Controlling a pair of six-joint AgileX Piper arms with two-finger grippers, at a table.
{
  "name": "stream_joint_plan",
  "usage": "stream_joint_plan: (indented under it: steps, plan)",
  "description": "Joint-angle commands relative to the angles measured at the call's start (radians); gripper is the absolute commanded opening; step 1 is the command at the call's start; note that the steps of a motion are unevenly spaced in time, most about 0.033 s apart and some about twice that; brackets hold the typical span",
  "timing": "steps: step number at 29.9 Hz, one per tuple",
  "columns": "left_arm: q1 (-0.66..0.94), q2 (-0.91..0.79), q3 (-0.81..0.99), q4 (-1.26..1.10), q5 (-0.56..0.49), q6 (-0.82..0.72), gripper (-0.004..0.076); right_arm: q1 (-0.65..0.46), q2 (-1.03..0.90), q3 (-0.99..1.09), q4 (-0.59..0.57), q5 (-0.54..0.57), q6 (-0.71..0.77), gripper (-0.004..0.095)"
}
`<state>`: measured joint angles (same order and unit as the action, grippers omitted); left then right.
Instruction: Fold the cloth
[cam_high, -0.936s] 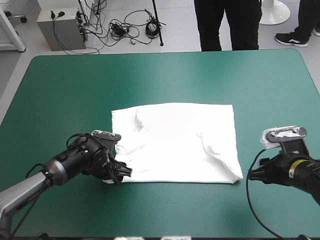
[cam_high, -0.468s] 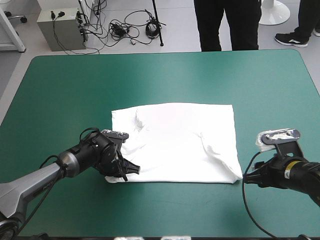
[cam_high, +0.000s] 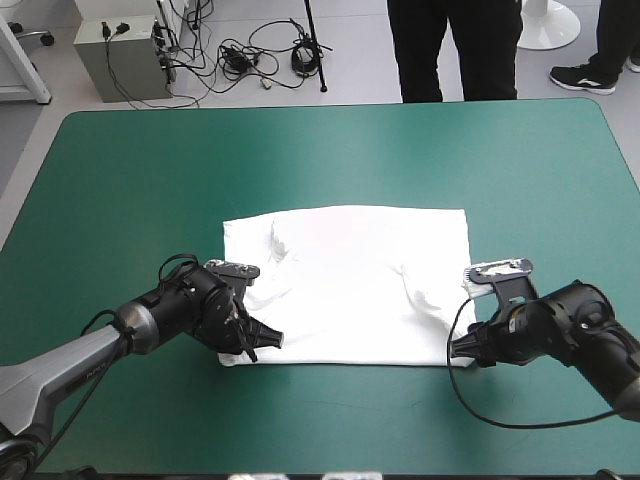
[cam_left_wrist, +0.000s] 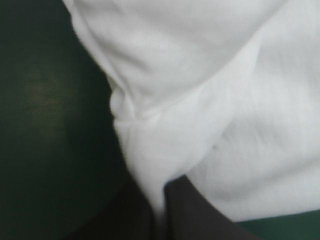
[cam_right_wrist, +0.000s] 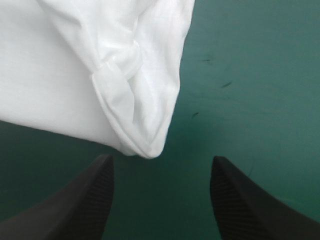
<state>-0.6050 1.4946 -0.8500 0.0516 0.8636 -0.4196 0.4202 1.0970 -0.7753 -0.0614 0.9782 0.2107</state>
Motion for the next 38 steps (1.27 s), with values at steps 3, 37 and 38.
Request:
stream_joint_plan:
  steps: [3,37,38]
  plan:
    - [-0.002,0.009,0.003,-0.012,-0.03,0.006,-0.0009,-0.001,0.1,0.016,0.035,-0.124,-0.042,0.0542]
    - [-0.002,-0.198,-0.026,-0.018,0.049,0.002,-0.0009,-0.001,0.133,-0.053,0.079,0.065,-0.038,-0.0017]
    - [-0.002,-0.223,-0.038,-0.018,0.056,0.002,-0.0009,-0.001,0.121,-0.069,0.079,0.088,-0.038,-0.0017]
